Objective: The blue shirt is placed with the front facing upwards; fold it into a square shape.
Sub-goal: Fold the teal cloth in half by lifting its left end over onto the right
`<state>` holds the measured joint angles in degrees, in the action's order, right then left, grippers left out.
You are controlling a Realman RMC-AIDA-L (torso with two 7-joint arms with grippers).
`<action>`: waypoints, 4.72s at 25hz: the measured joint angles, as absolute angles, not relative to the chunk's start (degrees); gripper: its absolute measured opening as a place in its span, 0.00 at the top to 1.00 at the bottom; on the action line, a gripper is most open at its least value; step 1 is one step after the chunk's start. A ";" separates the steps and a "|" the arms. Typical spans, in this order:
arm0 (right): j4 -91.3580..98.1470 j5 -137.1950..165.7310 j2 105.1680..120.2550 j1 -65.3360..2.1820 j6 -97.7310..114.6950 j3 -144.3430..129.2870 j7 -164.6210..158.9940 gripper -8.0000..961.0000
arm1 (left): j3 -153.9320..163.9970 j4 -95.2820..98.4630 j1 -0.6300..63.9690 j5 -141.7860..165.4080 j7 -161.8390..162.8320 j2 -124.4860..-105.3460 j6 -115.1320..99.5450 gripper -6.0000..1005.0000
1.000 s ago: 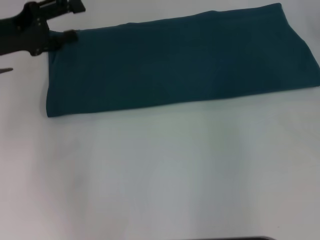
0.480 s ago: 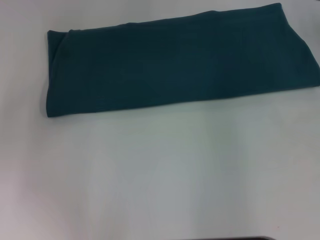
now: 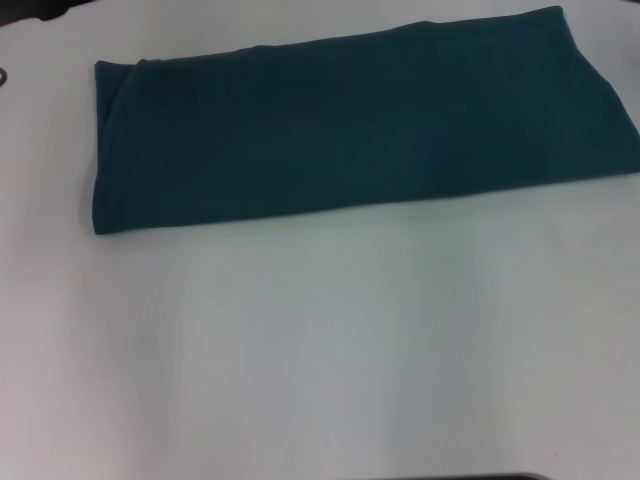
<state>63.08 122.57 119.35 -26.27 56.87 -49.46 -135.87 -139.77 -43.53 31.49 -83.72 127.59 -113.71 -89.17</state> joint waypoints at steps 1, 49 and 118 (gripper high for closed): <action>63.08 122.57 119.36 -26.22 56.87 -49.47 -135.87 0.22 | -139.85 -43.30 31.49 -83.73 128.60 -113.78 -89.84 0.13; 57.36 122.70 118.20 -29.70 54.00 -48.98 -131.65 0.27 | -135.59 -59.33 33.18 -51.13 157.18 -115.66 -85.61 0.13; 55.11 121.93 118.45 -30.51 52.91 -48.98 -128.57 0.39 | -137.02 -47.92 39.52 -64.00 156.05 -112.66 -92.60 0.13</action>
<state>55.11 121.93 118.45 -30.51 52.91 -48.98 -128.57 -137.02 -47.92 39.52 -64.00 156.05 -112.66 -92.60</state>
